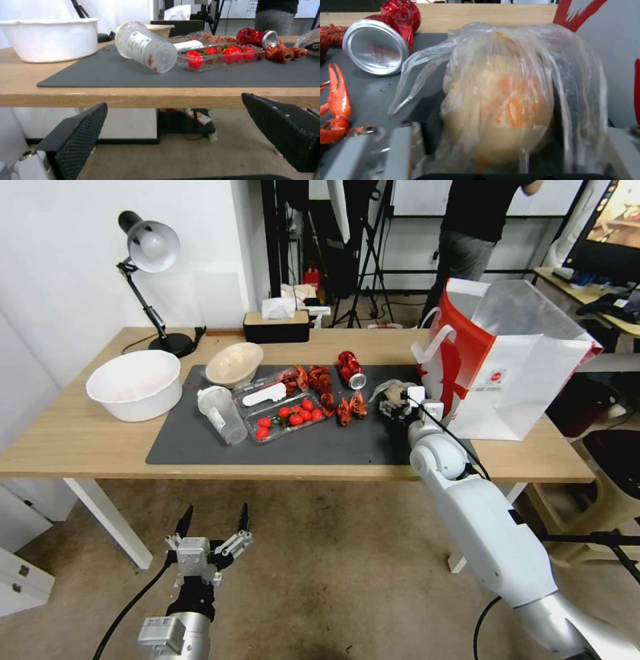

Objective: Pick up the trash from the table and place it into the takeout bag.

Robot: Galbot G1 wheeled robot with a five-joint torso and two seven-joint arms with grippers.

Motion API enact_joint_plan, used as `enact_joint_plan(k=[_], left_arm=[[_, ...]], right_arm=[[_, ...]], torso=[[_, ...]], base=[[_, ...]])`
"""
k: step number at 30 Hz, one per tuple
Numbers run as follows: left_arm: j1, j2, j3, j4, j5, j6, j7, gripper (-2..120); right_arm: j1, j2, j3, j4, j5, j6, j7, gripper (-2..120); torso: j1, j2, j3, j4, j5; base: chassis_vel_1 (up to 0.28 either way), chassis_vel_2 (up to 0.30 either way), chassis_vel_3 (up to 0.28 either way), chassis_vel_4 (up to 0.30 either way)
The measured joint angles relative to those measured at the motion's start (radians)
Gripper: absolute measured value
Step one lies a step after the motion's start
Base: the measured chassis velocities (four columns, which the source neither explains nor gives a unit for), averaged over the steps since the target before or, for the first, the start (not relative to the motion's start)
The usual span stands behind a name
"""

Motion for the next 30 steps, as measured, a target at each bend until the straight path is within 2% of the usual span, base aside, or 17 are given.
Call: enact_joint_plan(k=[2,4,5,8,9,12,16,18,25,28,30], left_arm=[[0.000,0.000,0.000,0.000,0.000,0.000,0.000,100],[-0.005,0.001,0.000,0.003,0.000,0.000,0.000,100],[-0.005,0.001,0.000,0.003,0.000,0.000,0.000,100],[-0.009,0.001,0.000,0.006,0.000,0.000,0.000,100],[-0.009,0.001,0.000,0.006,0.000,0.000,0.000,100],[-0.013,0.003,0.000,0.009,-0.001,0.000,0.000,100],[-0.014,0.003,0.000,0.010,-0.001,0.000,0.000,100],[-0.015,0.003,0.001,0.011,-0.002,0.000,0.000,100],[-0.015,0.004,0.001,0.011,-0.002,0.000,0.000,100],[-0.013,0.005,0.001,0.010,-0.002,0.000,-0.001,100],[-0.013,0.005,0.001,0.010,-0.002,0.000,0.000,100]], right_arm=[[0.000,0.000,0.000,0.000,0.000,0.000,0.000,63],[-0.002,-0.001,0.001,0.000,0.000,0.001,-0.002,49],[-0.002,-0.001,0.001,0.000,0.000,0.001,-0.002,49],[-0.005,-0.001,0.002,0.002,0.000,0.001,-0.002,34],[-0.005,-0.001,0.002,0.002,0.000,0.001,-0.002,34],[-0.007,-0.001,0.003,0.004,0.000,0.003,-0.002,22],[-0.008,-0.001,0.004,0.006,0.000,0.004,-0.002,18],[-0.011,-0.002,0.007,0.014,0.000,0.009,-0.002,9],[-0.024,-0.009,0.026,0.068,-0.011,0.024,-0.003,9],[-0.048,-0.033,0.047,0.179,-0.047,0.038,-0.021,9],[-0.052,-0.037,0.050,0.194,-0.049,0.039,-0.023,9]], torso=[[0.000,0.000,0.000,0.0000,0.0000],[0.000,0.000,0.000,0.0001,-0.0001],[0.000,0.000,0.000,0.0001,-0.0001],[0.000,0.000,0.000,0.0000,0.0000],[0.000,0.000,0.000,0.0000,0.0000],[0.000,0.000,0.000,0.0000,-0.0001],[0.000,0.000,0.000,0.0000,0.0000],[0.000,0.000,0.000,0.0001,0.0002],[0.000,0.000,0.000,0.0000,0.0001],[0.000,0.000,0.000,0.0001,0.0000],[0.000,0.000,0.000,0.0001,-0.0001]], base=[[0.000,0.000,0.000,0.000],[0.000,0.000,0.000,0.000],[0.000,0.000,0.000,0.000],[0.000,0.000,0.000,0.000],[0.000,0.000,0.000,0.000],[0.000,0.000,0.000,0.000],[0.000,0.000,0.000,0.000],[0.000,0.000,0.000,0.000],[0.000,0.000,0.000,0.000],[0.000,0.000,0.000,0.000],[0.000,0.000,0.000,0.000]])
